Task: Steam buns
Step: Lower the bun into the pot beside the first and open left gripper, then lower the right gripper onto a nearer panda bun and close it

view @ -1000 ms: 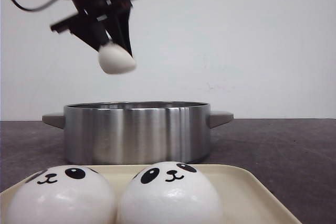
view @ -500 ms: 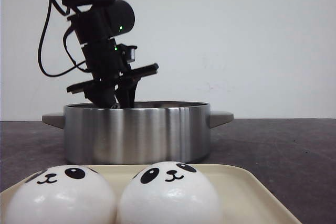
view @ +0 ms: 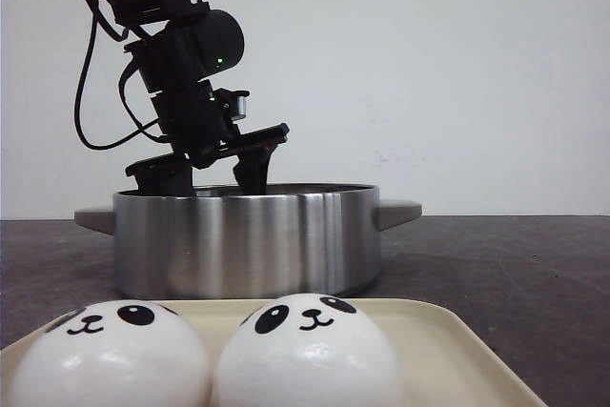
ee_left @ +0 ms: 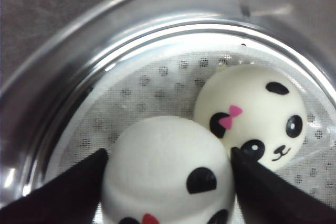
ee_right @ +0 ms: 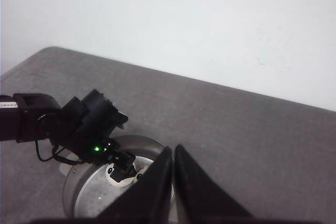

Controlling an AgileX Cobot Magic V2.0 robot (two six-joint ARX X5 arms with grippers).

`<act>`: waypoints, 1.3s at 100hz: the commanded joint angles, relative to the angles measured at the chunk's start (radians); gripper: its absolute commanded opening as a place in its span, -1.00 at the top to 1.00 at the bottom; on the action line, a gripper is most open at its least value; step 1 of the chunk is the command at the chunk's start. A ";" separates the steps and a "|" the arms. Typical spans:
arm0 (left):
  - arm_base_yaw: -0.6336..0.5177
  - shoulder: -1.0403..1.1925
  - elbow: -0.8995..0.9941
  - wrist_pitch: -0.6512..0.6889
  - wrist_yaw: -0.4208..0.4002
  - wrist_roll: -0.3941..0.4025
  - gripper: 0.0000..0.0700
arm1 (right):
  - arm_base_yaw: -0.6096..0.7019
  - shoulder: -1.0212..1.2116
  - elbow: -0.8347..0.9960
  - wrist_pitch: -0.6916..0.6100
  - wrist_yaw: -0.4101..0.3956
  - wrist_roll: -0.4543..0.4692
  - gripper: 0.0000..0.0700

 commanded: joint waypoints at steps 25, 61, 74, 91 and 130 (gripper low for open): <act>-0.002 0.016 0.152 -0.119 -0.005 0.006 -0.82 | 0.011 0.016 0.015 -0.048 0.000 0.019 1.00; -0.005 -0.283 0.206 -0.138 -0.008 0.006 -0.82 | 0.011 0.061 -0.113 -0.183 -0.103 0.142 1.00; -0.006 -0.431 0.206 -0.164 -0.009 0.006 -0.82 | 0.011 0.061 -0.241 -0.166 -0.189 0.208 1.00; -0.008 -0.619 0.206 -0.188 -0.027 0.014 -0.82 | 0.011 0.062 -0.437 -0.128 -0.373 0.281 1.00; -0.008 -0.919 0.205 -0.294 -0.132 0.111 -0.82 | 0.177 0.151 -0.704 0.108 -0.523 0.435 -0.35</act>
